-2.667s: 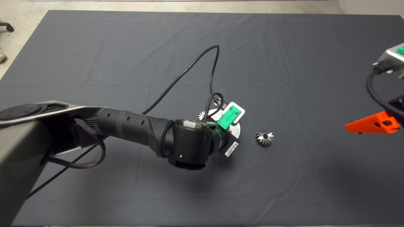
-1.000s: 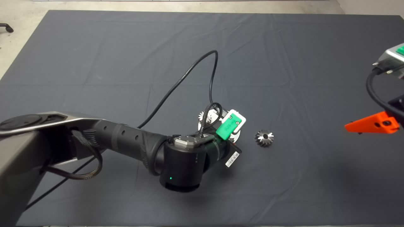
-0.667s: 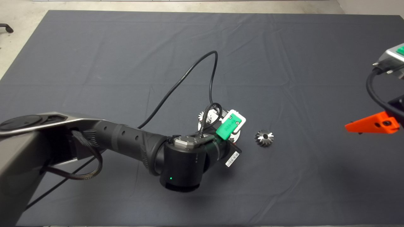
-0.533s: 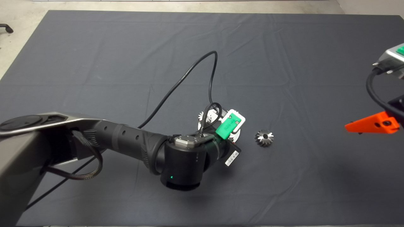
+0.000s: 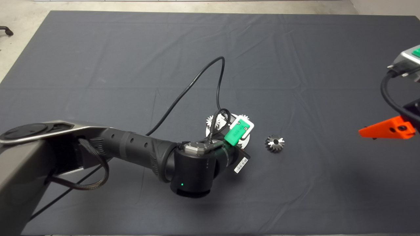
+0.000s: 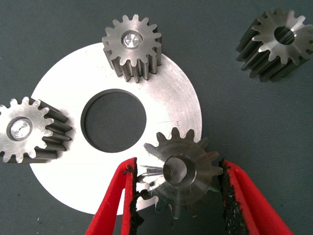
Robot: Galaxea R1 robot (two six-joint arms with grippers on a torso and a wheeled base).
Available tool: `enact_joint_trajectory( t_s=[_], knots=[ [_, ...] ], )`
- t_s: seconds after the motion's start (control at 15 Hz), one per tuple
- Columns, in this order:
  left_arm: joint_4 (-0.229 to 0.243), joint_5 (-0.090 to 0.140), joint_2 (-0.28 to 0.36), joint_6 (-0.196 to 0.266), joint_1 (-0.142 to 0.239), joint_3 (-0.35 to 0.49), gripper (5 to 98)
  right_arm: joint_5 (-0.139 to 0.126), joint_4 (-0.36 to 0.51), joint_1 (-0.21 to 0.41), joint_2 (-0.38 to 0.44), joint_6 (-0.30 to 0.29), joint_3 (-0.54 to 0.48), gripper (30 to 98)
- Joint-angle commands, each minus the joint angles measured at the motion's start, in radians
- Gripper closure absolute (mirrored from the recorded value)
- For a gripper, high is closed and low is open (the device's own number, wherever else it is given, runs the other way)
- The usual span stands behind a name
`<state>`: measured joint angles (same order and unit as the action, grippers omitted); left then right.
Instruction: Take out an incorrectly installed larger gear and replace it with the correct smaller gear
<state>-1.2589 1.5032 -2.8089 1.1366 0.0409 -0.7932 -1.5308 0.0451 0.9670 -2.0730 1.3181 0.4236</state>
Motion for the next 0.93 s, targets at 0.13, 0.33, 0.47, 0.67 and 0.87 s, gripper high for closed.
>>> enact_joint_trajectory(
  t_s=[0.13, 0.33, 0.47, 0.67, 0.87],
  knots=[
    [-0.035, -0.011, -0.001, -0.014, -0.004, -0.015, 69.8, -0.051, 0.029, 0.018, -0.007, 0.007, -0.010, 31.7],
    [-0.036, -0.011, 0.003, -0.014, -0.010, -0.007, 69.8, -0.051, 0.029, 0.018, -0.008, 0.007, -0.010, 31.7],
    [-0.037, -0.011, 0.005, -0.014, -0.010, 0.000, 69.8, -0.051, 0.029, 0.018, -0.007, 0.007, -0.010, 31.7],
    [-0.037, -0.011, 0.012, -0.014, -0.010, 0.000, 69.8, -0.051, 0.029, 0.018, -0.006, 0.007, -0.010, 31.7],
    [-0.037, -0.011, 0.012, -0.014, -0.010, 0.008, 69.8, -0.051, 0.029, 0.018, -0.008, 0.007, -0.010, 31.7]
  ],
)
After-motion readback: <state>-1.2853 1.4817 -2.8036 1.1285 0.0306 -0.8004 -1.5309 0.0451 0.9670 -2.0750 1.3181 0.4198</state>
